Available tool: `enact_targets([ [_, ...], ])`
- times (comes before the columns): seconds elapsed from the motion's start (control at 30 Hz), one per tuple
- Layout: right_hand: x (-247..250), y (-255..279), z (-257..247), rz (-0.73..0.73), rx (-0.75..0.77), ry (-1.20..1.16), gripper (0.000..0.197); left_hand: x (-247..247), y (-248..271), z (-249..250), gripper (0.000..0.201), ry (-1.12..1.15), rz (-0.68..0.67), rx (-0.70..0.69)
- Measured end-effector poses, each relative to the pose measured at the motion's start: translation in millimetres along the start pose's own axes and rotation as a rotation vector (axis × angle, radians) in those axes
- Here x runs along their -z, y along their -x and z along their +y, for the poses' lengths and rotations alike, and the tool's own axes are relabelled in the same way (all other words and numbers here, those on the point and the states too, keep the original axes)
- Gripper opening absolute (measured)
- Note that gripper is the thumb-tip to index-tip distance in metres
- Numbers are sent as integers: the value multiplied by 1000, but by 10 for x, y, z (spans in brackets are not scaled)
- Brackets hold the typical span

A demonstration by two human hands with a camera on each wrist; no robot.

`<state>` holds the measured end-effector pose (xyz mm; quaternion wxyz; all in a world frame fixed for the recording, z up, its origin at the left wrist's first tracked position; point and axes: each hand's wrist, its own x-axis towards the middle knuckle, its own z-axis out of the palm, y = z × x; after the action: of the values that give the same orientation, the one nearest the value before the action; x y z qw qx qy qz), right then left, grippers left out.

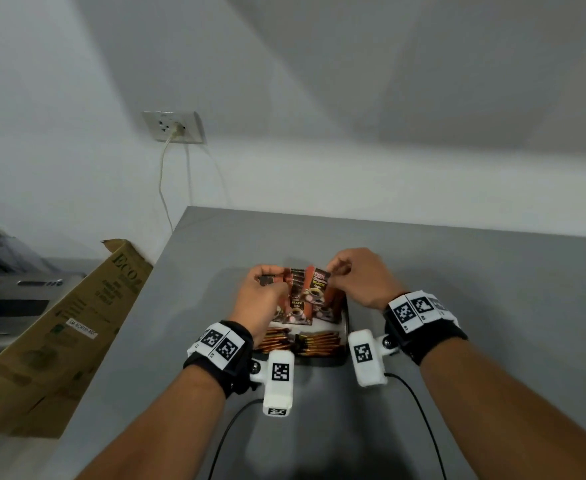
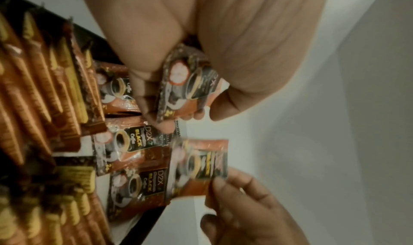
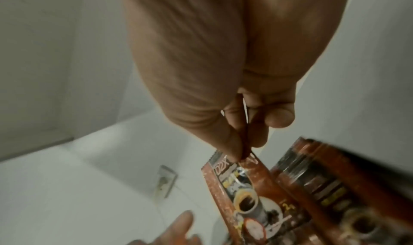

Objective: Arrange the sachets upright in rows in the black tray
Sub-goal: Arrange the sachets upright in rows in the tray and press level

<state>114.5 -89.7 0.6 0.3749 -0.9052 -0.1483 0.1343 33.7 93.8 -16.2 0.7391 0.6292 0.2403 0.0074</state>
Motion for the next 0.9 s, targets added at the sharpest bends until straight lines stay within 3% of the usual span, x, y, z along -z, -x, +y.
enact_targets([
  [0.27,-281,7,334,-46,-71,241,26,40,23,-60,34,-41,-6,19],
  [0.6,-445,13,316,49,-28,359,4,112,24,-135,43,-125,-28,14],
  [0.73,-370,35,218,92,22,207,13,127,27,-144,44,-205,-52,-67],
  [0.9,-333,52,-233,-110,138,-105,16,107,2,-137,58,-192,-101,-103],
])
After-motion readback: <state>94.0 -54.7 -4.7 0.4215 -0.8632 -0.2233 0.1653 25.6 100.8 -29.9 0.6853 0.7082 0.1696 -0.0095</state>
